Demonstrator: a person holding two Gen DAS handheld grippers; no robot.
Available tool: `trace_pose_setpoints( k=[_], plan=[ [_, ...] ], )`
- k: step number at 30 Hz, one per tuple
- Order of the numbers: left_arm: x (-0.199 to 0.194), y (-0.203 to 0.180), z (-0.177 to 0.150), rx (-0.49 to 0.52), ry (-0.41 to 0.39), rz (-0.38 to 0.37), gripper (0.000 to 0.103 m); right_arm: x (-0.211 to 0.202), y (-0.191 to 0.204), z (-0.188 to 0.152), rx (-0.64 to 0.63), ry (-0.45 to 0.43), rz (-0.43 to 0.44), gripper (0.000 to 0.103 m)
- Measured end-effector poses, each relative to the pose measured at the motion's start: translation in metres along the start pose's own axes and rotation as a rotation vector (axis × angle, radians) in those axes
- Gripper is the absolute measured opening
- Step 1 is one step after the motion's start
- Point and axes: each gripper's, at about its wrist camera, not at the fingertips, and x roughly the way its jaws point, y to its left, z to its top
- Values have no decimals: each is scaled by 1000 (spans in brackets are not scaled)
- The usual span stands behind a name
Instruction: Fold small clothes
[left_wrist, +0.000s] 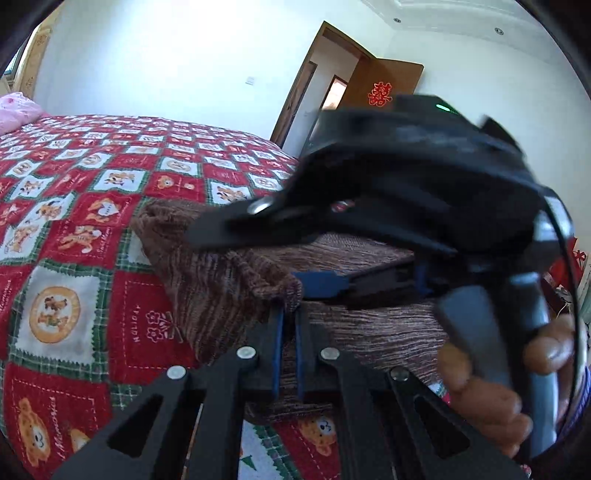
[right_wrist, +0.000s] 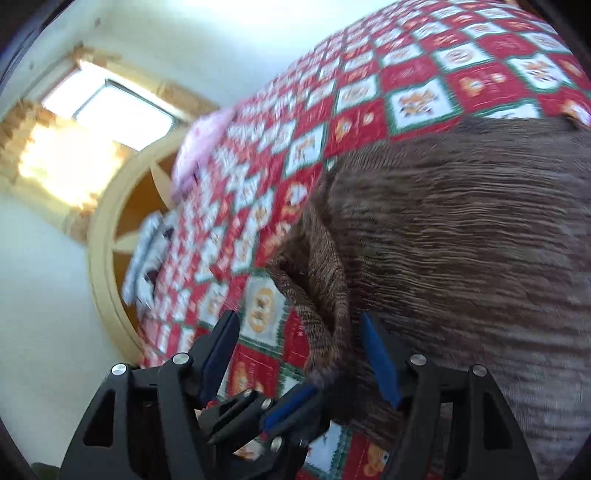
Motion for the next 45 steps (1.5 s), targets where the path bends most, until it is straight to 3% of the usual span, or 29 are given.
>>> trace_pose_setpoints(
  k=[3, 4, 5, 6, 7, 10, 12, 13, 15, 17, 20, 22, 25, 30, 32, 34, 36, 39, 45],
  plan=[
    [0, -2, -1, 6, 13, -6, 6, 17, 2, 0, -46, 45, -15, 68],
    [0, -3, -1, 13, 23, -8, 6, 18, 3, -1, -63, 26, -20, 60],
    [-1, -5, -2, 32, 42, -18, 6, 19, 1, -2, -65, 16, -16, 27],
    [-3, -6, -4, 49, 58, -30, 6, 21, -1, -3, -50, 19, -6, 11],
    [-6, -6, -6, 59, 74, -49, 6, 20, -7, -5, -21, 12, 0, 8],
    [-22, 5, -11, 23, 134, -158, 12, 7, -22, -12, 19, -46, -34, 8],
    [-37, 18, -8, -19, 119, -188, 21, -5, -29, -19, 42, -93, -38, 8],
    [-44, 27, -4, -45, 98, -178, 25, -11, -31, -24, 47, -119, -41, 8],
    [-48, 46, 10, -104, 68, -141, 48, -18, -28, -33, 32, -161, -46, 8],
    [-42, 64, 30, -160, 53, -96, 62, -17, -21, -43, 11, -180, -50, 8],
    [-11, 82, 66, -186, 97, -53, 83, -7, -4, -53, -44, -205, -66, 8],
    [12, 89, 84, -199, 150, -19, 85, 3, 8, -56, -85, -213, -110, 8],
    [40, 97, 98, -226, 260, -74, 92, 16, 23, -58, -142, -217, -172, 8],
    [88, 100, 93, -176, 411, -15, 92, 27, 36, -64, -244, -235, -295, 8],
    [95, 108, 92, -193, 401, -12, 90, 33, 42, -69, -294, -244, -340, 8],
    [87, 111, 90, -213, 335, -14, 74, 35, 44, -72, -314, -246, -352, 8],
    [86, 117, 88, -243, 327, -20, 36, 36, 43, -72, -314, -247, -353, 8],
    [89, 129, 83, -316, 317, -5, 24, 35, 38, -70, -290, -248, -340, 8],
    [83, 122, 93, -350, 277, 19, 17, 14, 23, -59, -167, -273, -219, 8]
  ],
)
